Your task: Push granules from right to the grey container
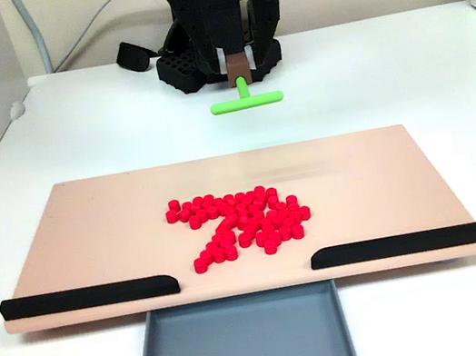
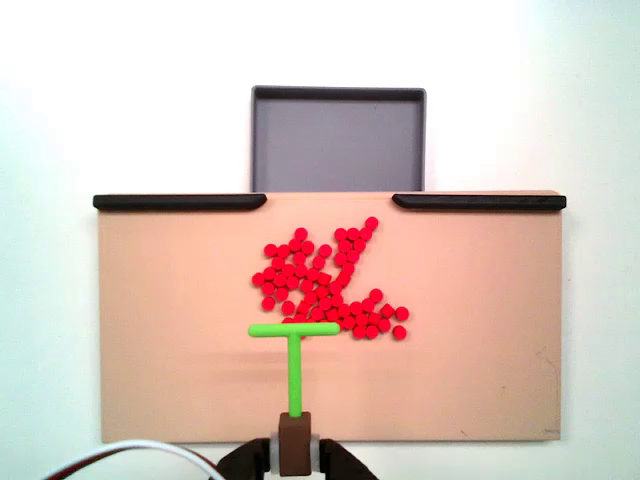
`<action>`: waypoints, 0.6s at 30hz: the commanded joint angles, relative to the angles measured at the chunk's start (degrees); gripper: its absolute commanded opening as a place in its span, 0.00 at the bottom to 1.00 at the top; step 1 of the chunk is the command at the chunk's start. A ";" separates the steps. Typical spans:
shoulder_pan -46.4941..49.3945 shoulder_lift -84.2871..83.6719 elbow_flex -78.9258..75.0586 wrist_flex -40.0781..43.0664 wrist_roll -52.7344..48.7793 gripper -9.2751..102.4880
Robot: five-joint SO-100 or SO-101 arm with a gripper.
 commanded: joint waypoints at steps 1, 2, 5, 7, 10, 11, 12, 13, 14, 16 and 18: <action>0.26 1.93 -0.26 -0.09 -0.97 0.08; 0.26 1.93 -0.26 -0.09 -0.97 0.08; 0.35 2.02 -0.26 -0.09 -0.53 0.08; 0.53 2.11 -0.26 -0.09 -0.35 0.08; 0.53 1.85 -0.26 -0.18 0.00 0.08; 0.79 1.58 -0.26 -0.18 0.00 0.08; 1.23 1.32 -0.26 -0.18 0.00 0.08; 1.58 1.14 -0.26 -0.18 0.00 0.08; 1.67 1.05 -0.35 -0.26 -0.62 0.08; 1.93 0.88 -0.35 -0.35 -0.44 0.08; 1.41 1.93 -0.26 -0.09 -0.62 0.08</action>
